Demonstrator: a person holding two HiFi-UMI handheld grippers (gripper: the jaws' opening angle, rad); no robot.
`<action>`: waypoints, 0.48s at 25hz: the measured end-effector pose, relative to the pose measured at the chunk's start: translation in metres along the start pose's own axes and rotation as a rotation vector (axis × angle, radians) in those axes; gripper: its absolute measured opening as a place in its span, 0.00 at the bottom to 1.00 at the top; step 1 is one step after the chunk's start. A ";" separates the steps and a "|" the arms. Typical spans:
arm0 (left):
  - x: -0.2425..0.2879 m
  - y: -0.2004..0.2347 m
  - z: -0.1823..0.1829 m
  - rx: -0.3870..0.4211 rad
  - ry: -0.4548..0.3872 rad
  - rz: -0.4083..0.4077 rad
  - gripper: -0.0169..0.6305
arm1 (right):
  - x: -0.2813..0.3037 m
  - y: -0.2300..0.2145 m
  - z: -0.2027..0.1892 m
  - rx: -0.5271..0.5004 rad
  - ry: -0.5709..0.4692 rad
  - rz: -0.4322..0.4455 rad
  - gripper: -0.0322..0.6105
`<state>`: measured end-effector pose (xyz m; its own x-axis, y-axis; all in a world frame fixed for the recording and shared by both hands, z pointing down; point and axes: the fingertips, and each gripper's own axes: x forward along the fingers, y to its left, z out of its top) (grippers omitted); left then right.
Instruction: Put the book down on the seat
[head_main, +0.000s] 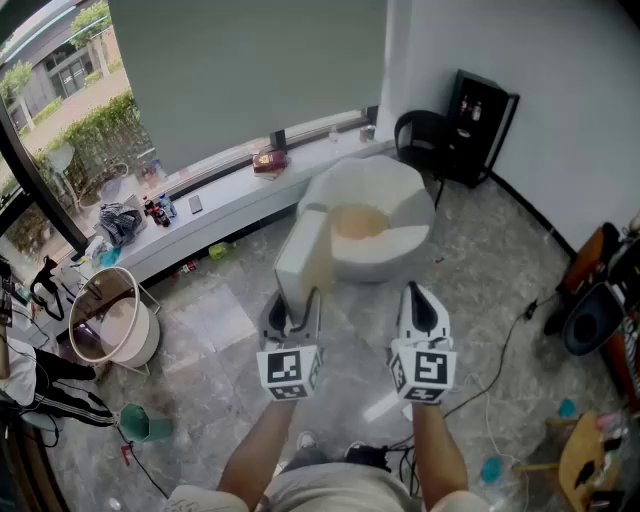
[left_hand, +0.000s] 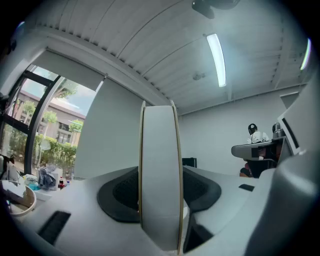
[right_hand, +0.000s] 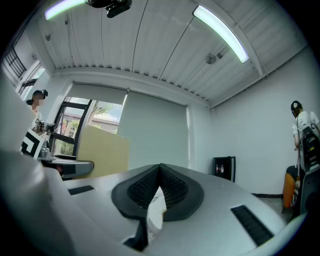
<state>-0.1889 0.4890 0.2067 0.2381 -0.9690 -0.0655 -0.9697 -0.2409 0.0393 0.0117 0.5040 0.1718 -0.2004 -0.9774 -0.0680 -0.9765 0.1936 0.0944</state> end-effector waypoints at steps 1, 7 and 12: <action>0.000 0.005 0.001 0.001 0.000 0.001 0.38 | 0.003 0.005 0.000 0.002 0.004 0.005 0.05; 0.004 0.029 0.005 0.008 -0.007 -0.013 0.38 | 0.019 0.028 0.003 -0.003 0.013 -0.002 0.05; 0.009 0.045 0.003 0.006 -0.011 -0.030 0.38 | 0.029 0.046 0.000 0.004 0.020 -0.013 0.05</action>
<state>-0.2310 0.4696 0.2050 0.2669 -0.9606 -0.0776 -0.9624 -0.2700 0.0313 -0.0387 0.4845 0.1744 -0.1865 -0.9812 -0.0491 -0.9793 0.1816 0.0899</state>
